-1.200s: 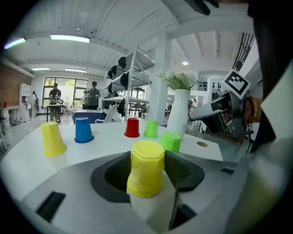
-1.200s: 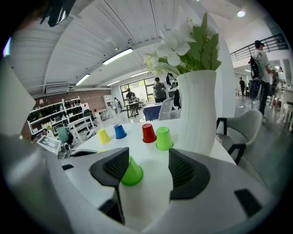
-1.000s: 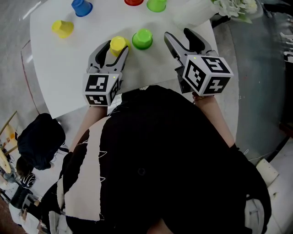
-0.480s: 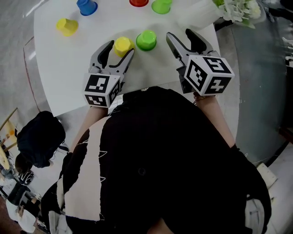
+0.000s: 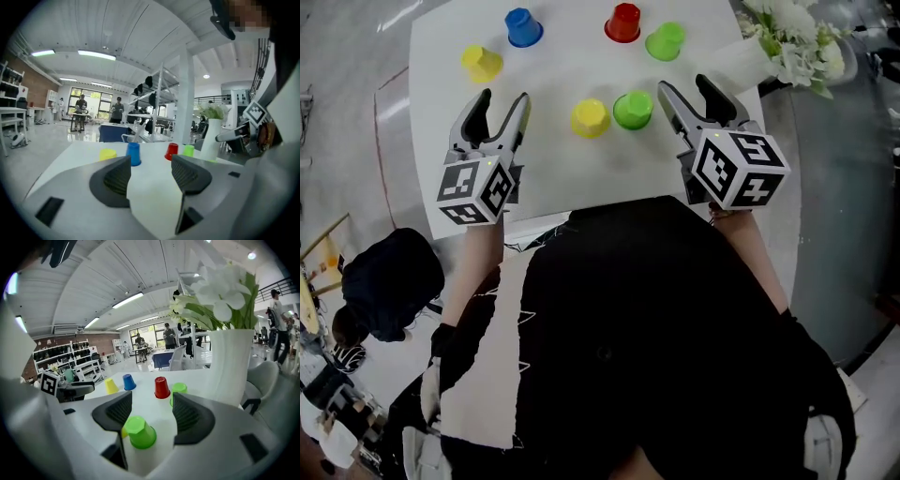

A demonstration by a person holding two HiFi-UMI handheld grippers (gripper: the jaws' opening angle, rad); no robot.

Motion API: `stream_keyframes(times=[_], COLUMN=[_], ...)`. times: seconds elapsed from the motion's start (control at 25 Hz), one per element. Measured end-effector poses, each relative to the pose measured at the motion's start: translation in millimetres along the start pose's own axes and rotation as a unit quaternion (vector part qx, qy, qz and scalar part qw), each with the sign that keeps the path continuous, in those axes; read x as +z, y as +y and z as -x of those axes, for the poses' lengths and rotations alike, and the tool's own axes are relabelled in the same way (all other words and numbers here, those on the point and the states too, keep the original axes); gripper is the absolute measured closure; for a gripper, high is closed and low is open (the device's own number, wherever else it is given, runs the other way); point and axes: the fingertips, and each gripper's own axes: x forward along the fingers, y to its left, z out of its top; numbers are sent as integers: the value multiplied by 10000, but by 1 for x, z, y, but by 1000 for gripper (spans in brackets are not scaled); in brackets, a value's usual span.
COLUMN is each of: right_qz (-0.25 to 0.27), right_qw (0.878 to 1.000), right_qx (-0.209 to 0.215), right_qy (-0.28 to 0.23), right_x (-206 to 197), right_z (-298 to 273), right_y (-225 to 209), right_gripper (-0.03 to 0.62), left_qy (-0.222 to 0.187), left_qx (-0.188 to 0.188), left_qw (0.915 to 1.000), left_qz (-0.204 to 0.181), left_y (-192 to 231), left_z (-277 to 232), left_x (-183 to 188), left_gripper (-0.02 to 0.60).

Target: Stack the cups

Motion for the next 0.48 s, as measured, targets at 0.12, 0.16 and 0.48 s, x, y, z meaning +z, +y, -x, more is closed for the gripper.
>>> stream_keyframes(times=[0.12,0.16,0.48], right_qz=[34,41,69], right_qw=[10000,10000,9992], right_qx=[-51,-74,-390], right_qy=[-22,-37,50], right_x=[6,7,10], right_z=[1,0,-4], right_y=[2,1,-1], right_gripper=[319,319,319], left_qy=[172,227,593], left_qx=[344,420,498], left_qw=[9992,9988,9968], left_qz=[-90,-133,-214], left_y=[42,53,107], left_z=[1,-1,-41], left_x=[-3,-4,-16], left_gripper=[295,293,282])
